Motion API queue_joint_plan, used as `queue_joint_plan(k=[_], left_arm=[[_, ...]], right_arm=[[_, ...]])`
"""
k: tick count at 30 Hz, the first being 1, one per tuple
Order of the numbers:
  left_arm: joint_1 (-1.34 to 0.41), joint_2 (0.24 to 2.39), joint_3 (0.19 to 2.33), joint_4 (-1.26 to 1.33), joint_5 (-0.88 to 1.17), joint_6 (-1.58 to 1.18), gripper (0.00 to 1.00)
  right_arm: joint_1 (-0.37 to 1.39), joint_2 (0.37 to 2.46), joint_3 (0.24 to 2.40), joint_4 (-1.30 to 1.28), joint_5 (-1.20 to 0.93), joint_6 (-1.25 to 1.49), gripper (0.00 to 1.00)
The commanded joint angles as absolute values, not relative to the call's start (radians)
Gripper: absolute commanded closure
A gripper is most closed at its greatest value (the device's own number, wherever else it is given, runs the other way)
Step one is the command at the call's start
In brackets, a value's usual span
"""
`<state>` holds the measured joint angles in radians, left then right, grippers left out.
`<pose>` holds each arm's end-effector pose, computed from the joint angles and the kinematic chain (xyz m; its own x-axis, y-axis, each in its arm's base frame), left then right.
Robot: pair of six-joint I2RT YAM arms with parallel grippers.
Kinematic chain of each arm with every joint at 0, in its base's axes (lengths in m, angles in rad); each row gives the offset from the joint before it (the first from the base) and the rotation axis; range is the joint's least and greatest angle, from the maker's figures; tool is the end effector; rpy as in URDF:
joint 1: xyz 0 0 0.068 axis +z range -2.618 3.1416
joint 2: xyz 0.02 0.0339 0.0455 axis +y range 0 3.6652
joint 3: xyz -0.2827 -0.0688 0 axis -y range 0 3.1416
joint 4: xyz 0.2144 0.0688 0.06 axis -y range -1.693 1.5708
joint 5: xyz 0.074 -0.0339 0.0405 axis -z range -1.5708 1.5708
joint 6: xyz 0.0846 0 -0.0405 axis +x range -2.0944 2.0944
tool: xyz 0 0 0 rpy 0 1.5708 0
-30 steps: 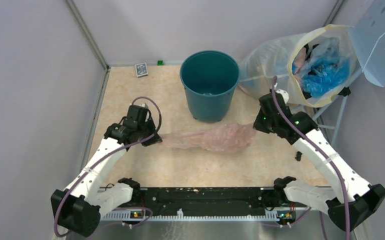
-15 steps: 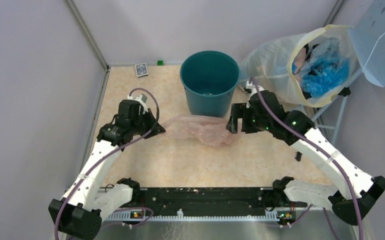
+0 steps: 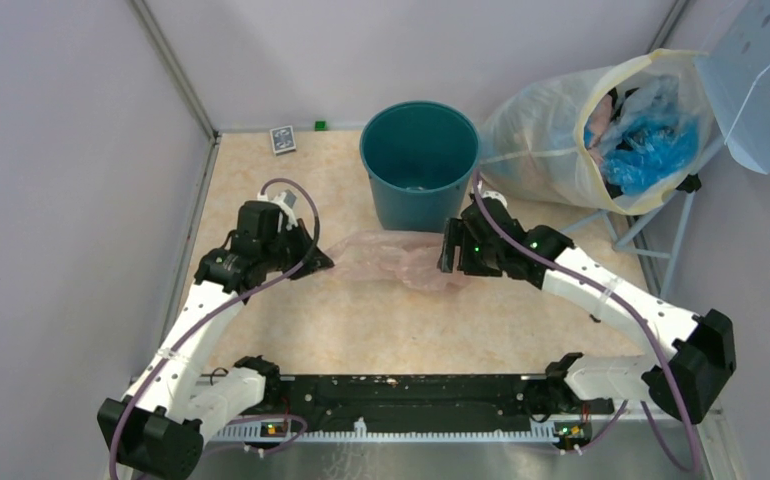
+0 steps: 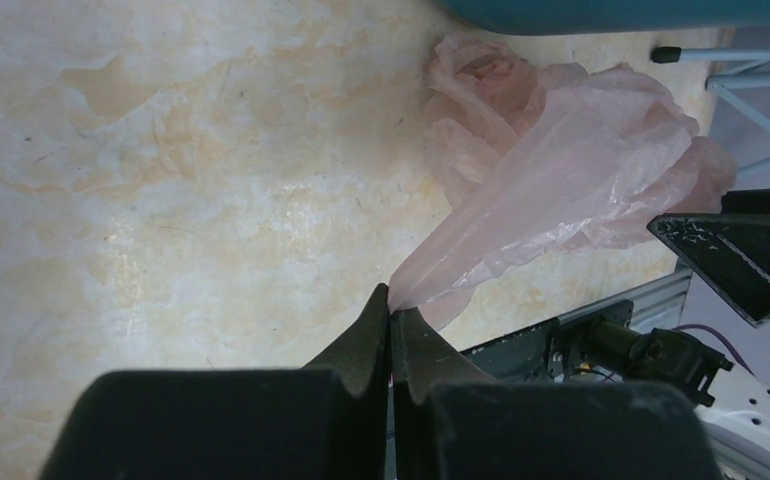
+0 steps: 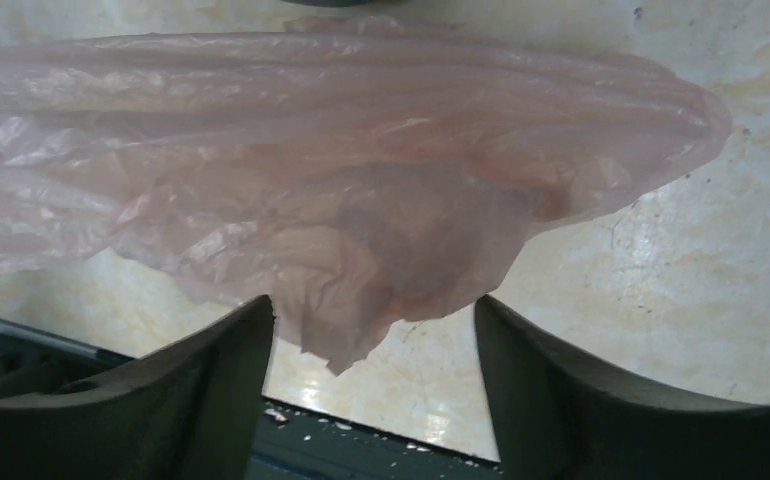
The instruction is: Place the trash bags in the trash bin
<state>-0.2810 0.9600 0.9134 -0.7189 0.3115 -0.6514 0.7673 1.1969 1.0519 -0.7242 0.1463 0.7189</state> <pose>0.1718 -0.0766 0.2880 -0.8182 -0.3645 -0.4446 -0.0249 0.7950 -0.6060 0.1808 0.1573 0.2846 -0.8214 0.1130 -0.5590 -0.1038 0.9342 0.3413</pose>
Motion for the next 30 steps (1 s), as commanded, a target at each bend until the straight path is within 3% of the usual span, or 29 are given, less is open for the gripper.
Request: queue_joint_plan(k=[1,4,5,6,14,20,24,30], left_arm=[[-0.281,0.964,0.95,-0.755,0.243,-0.631,1.0],[-0.281,0.972,0.96,-0.815,0.154,-0.641,1.0],[-0.28,0.975,0.968,-0.847,0.104,-0.644,1.0],[-0.279,0.978,0.978,-0.87,0.079,-0.646,1.0],[-0.275,1.002,1.09,-0.991,-0.121,-0.592,1.0],[-0.275,0.987,1.146,-1.053,-0.231,-0.614,1.0],[-0.275,0.948,1.171,-0.989,-0.077,-0.586,1.0],[-0.275,0.933,1.2,-1.052,0.081,-0.702,1.0]], right_arm=[[0.75,1.221,1.081,-0.674,0.231,0.751,0.38],[0.7,1.215,1.081,-0.627,0.146,0.737,0.85],[0.68,1.212,1.098,-0.653,0.145,0.738,0.96],[0.66,1.204,1.117,-0.685,0.156,0.739,1.0],[0.304,1.062,1.197,-0.927,0.008,0.641,1.0],[0.283,1.064,1.191,-1.03,-0.067,0.565,1.0],[0.282,1.014,1.174,-0.98,-0.2,0.567,0.96],[0.283,1.093,1.252,-1.14,-0.165,0.602,0.96]])
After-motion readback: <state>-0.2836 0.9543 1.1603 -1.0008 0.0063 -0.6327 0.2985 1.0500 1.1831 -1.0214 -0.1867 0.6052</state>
